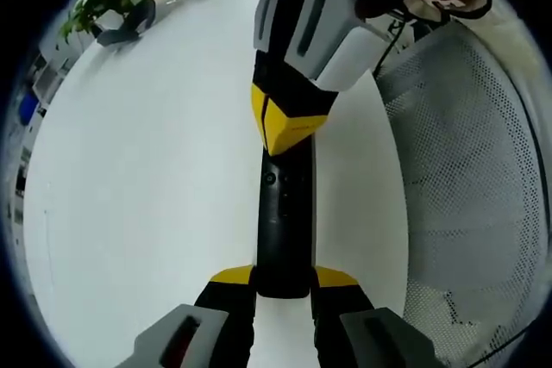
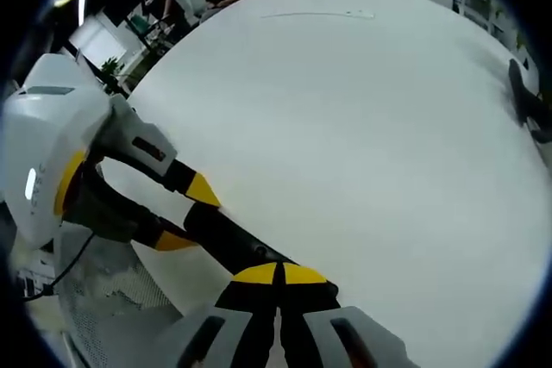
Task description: Press the specified remote control buttons in sequence, fully releasing each button before pressing the next.
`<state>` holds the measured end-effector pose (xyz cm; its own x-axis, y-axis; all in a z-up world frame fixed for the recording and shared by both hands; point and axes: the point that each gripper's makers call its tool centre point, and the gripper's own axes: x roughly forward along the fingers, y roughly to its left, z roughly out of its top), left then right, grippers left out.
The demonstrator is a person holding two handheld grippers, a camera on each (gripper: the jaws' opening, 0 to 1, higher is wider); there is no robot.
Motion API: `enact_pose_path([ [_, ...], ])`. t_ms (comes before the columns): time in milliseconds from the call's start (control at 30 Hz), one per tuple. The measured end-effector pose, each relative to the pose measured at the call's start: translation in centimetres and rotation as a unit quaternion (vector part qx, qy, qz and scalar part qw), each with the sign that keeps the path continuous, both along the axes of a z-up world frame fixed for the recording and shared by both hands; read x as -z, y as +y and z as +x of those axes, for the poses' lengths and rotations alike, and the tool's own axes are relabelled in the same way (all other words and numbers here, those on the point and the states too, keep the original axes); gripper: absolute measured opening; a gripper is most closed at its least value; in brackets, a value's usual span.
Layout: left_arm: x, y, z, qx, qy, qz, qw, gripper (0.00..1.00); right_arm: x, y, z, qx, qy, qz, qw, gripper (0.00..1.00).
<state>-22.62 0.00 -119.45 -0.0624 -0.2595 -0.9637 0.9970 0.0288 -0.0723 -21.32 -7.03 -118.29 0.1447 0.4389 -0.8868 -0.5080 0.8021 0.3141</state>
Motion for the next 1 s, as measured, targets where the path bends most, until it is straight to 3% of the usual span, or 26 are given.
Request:
enact_pose_path([
  [200, 0.0, 0.0, 0.0, 0.000, -0.001, -0.002, 1.0000, 0.22, -0.1, -0.1, 0.0, 0.020, 0.006, 0.011, 0.9997, 0.00],
  [433, 0.0, 0.0, 0.0, 0.002, 0.000, -0.001, 1.0000, 0.22, 0.0, 0.2, 0.1, 0.012, 0.008, 0.007, 0.9999, 0.00],
  [533, 0.0, 0.0, 0.0, 0.002, -0.001, -0.003, 1.0000, 0.22, -0.1, 0.9, -0.6, 0.018, 0.038, 0.027, 0.9987, 0.00],
  [1000, 0.0, 0.0, 0.0, -0.001, -0.001, -0.006, 1.0000, 0.23, 0.0, 1.0, -1.0, 0.016, 0.038, 0.024, 0.9989, 0.00],
])
